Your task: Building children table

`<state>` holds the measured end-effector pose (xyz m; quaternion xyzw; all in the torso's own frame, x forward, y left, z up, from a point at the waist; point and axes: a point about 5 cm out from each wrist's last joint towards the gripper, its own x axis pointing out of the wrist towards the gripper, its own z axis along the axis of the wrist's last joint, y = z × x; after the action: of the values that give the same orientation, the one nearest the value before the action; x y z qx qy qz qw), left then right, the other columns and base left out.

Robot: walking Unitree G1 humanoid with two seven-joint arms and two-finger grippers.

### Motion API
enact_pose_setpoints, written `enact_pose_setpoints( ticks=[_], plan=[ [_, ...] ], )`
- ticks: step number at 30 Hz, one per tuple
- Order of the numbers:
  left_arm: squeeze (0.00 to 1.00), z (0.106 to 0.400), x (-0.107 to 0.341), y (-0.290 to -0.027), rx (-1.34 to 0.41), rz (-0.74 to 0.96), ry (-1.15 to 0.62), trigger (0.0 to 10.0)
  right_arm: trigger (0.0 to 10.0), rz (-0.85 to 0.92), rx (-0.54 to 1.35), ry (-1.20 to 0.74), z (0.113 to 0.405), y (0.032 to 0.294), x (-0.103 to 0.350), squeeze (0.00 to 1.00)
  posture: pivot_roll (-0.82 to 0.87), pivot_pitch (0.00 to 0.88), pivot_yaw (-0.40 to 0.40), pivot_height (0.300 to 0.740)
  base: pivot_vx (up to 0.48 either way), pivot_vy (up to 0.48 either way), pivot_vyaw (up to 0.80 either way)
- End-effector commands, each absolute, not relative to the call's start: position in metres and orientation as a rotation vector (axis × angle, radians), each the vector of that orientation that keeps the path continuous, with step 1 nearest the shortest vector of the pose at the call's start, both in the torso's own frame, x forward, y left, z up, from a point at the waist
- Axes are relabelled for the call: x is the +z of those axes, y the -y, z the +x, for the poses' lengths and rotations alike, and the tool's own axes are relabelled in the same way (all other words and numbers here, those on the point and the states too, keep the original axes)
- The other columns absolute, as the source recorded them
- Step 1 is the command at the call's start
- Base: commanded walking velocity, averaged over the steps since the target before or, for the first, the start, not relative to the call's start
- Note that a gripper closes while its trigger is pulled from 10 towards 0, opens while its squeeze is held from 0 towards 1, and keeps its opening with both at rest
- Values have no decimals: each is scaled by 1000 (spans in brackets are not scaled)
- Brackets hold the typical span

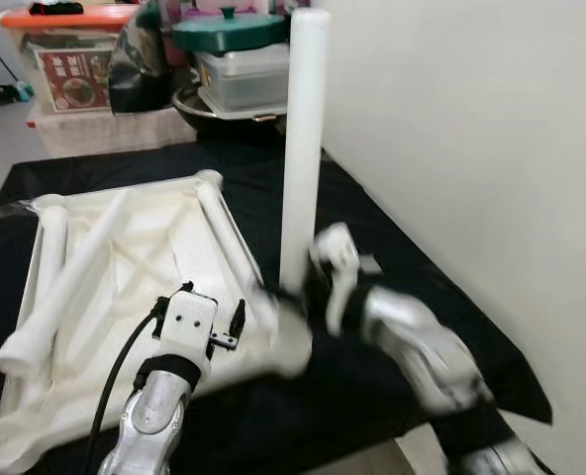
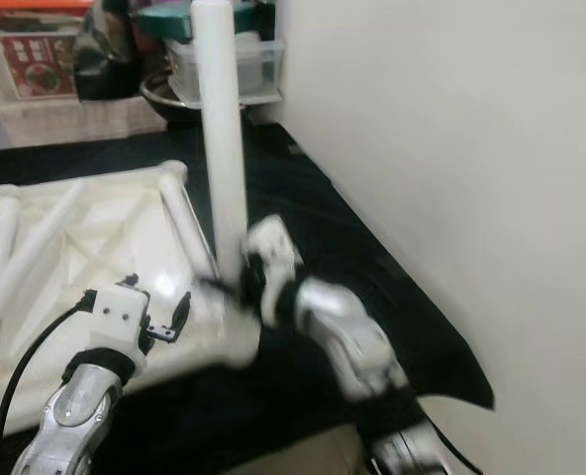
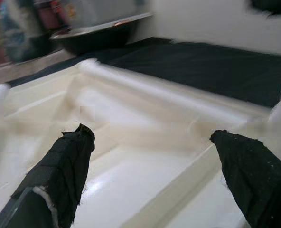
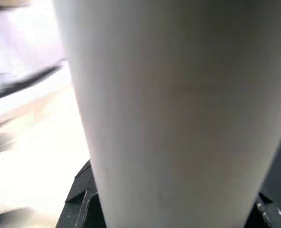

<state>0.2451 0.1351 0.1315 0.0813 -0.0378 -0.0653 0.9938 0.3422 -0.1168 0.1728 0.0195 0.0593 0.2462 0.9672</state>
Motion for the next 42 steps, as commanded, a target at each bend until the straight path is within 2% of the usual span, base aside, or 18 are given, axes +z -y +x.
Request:
enact_pose_setpoints(
  ticks=[1,3,6,7,8,9,10,11,19,20,25,29,30,31,32,33,38,42],
  plan=[
    [0,246,131,-136,-127,172,69,10000,0,47,274,-247,343,141,146,0,117,0,-68,740,0,0,0],
    [0,245,130,-136,-127,172,68,10000,0,55,93,-238,338,157,143,0,115,0,-66,740,0,0,0],
    [0,245,130,-137,-127,172,66,10000,0,64,73,-224,331,150,144,0,107,0,-61,740,0,0,0],
    [0,245,130,-136,-128,172,66,10000,2980,64,113,-211,328,139,148,0,106,0,-59,740,0,0,0],
    [0,245,130,-136,-128,172,66,10000,2980,64,113,-211,328,139,148,0,106,0,-59,740,0,0,0],
    [0,245,129,-136,-130,172,65,10000,10000,85,189,-187,322,123,154,0,102,0,-53,740,0,0,0],
    [0,245,129,-136,-131,172,64,10000,10000,107,254,-143,319,110,162,0,102,0,-53,740,0,0,0],
    [0,245,129,-136,-134,172,63,10000,10000,131,315,-100,317,102,170,1000,98,0,-49,740,0,0,0],
    [0,245,129,-134,-139,170,64,10000,10000,182,504,-45,317,93,189,1000,99,0,-51,740,0,0,0],
    [0,246,129,-135,-137,170,65,10000,10000,206,630,-34,313,92,197,0,102,0,-56,740,0,0,0],
    [0,247,129,-134,-136,169,67,10000,10000,297,1199,47,274,86,229,0,110,0,-64,740,0,0,0],
    [0,247,129,-134,-134,170,68,10000,10000,252,1285,31,267,82,224,0,118,0,-69,740,0,0,0],
    [0,247,129,-134,-132,170,68,10000,8549,263,1292,7,266,79,218,0,120,0,-71,740,0,0,0],
    [0,247,129,-135,-128,171,69,10000,2000,265,1289,-16,267,76,211,0,125,0,-74,740,0,0,0],
    [0,247,129,-135,-128,171,69,10000,2000,265,1289,-16,267,76,211,0,125,0,-74,740,0,0,0],
    [0,247,130,-135,-126,172,70,10000,157,256,1273,-41,268,73,203,0,127,0,-74,740,0,0,0],
    [0,247,130,-136,-124,173,70,10000,0,212,1160,-87,278,72,185,0,124,0,-70,740,0,0,0],
    [0,246,129,-136,-127,174,68,10000,0,113,863,-186,299,86,163,0,115,0,-63,740,0,0,0]
  ],
)
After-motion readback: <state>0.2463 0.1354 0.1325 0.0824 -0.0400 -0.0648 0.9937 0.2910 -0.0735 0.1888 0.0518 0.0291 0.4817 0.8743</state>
